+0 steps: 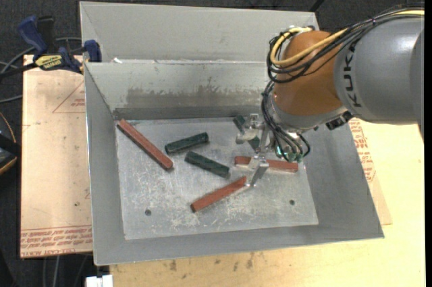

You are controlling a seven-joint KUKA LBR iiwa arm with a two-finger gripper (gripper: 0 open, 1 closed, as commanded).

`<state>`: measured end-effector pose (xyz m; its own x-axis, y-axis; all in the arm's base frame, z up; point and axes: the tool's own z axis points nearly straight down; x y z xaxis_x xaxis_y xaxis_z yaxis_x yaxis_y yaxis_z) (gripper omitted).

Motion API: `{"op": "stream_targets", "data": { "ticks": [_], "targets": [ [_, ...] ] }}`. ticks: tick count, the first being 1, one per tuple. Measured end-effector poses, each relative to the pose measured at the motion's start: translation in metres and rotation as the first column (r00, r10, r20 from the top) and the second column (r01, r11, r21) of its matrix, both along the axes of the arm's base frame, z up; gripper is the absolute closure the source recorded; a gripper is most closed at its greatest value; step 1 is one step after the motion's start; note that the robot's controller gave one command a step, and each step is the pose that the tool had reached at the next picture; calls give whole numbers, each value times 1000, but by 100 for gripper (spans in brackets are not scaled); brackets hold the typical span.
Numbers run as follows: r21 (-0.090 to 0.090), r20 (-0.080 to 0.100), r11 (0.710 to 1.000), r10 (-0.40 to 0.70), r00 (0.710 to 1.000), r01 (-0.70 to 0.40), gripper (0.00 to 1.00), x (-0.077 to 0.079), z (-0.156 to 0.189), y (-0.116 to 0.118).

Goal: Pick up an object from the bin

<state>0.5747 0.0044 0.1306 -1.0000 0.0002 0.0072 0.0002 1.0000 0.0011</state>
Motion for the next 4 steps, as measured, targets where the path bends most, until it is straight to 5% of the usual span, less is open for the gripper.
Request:
{"op": "stream_targets", "data": {
  "ticks": [1, 2, 3, 4],
  "targets": [
    [0, 8, 1000, 0, 1000, 0, 0, 2, 4, 0],
    [-1, 15, 981, 192, 981, -192, 100, -7, -53, 4],
    [-1, 15, 981, 192, 981, -192, 100, -7, -53, 4],
    [-1, 11, 978, 209, 978, -209, 100, 1, 78, -17]
  ]
}}
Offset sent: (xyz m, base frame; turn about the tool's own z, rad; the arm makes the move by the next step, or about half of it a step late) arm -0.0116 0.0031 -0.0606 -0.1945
